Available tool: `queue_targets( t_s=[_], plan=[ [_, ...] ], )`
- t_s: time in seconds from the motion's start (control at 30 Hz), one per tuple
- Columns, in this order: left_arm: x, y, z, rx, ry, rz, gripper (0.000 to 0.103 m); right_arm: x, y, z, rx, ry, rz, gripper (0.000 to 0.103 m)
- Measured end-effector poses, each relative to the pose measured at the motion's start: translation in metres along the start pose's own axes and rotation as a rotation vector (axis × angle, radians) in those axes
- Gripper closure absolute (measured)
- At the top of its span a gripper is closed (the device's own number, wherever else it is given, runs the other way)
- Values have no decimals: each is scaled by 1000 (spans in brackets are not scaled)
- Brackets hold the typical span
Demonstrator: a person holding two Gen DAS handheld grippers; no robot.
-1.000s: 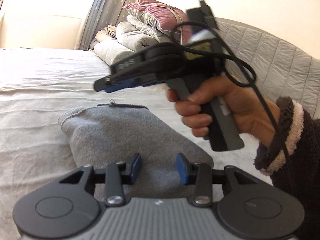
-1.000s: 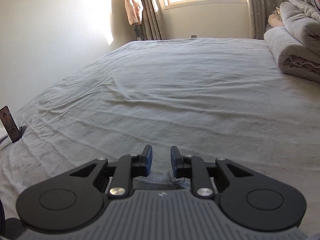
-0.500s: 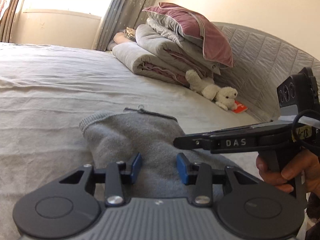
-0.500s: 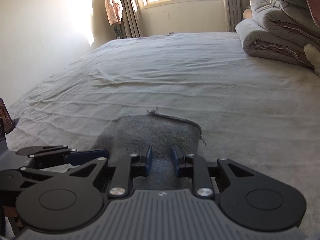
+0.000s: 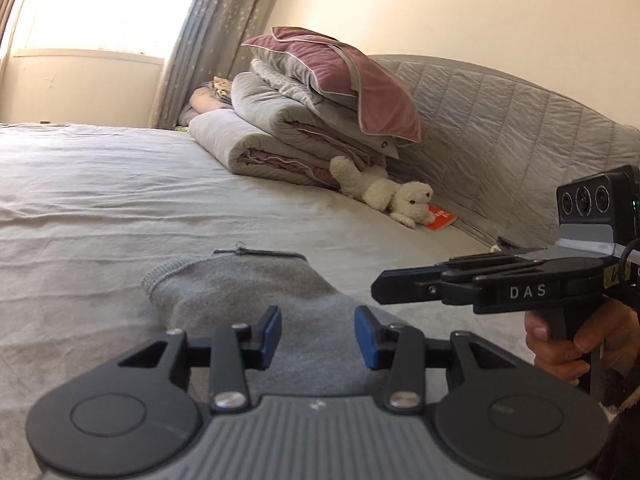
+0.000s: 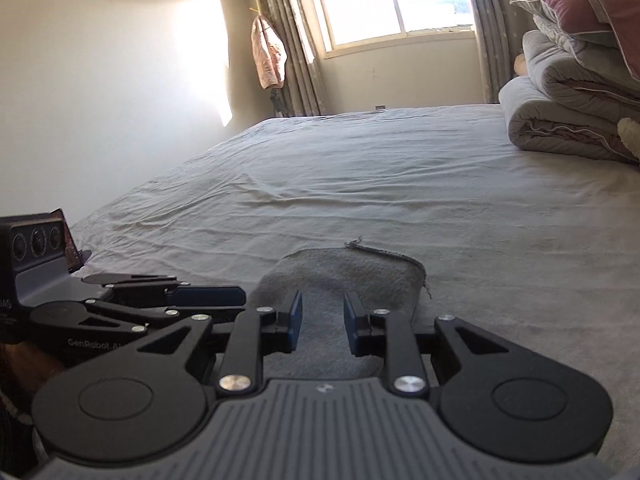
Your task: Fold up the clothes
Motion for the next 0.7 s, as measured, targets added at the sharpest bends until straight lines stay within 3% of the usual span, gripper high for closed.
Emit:
queue_targets(
  t_s=[0.13, 0.27, 0.47, 0.7],
  plan=[
    [-9, -15, 9, 62, 1, 45, 62, 3, -29, 8, 95, -21, -60, 78],
    [-12, -22, 14, 91, 5, 64, 62, -13, -59, 24, 179, -23, 7, 76],
    [-12, -24, 16, 117, 15, 60, 59, -11, -45, 12, 149, -5, 58, 73],
    [10, -9, 12, 150, 134, -43, 46, -15, -19, 9, 78, 5, 148, 63]
  ],
)
Point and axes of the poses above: each gripper's, at about its wrist camera, not at the fingertips, and z roughly the way its jaws point, x to its left, y to its top, the point moved 10 cm from there along z, roughly the way its jaws point, and after that the axes turned 1 degree about x, right-handed, at the moved point
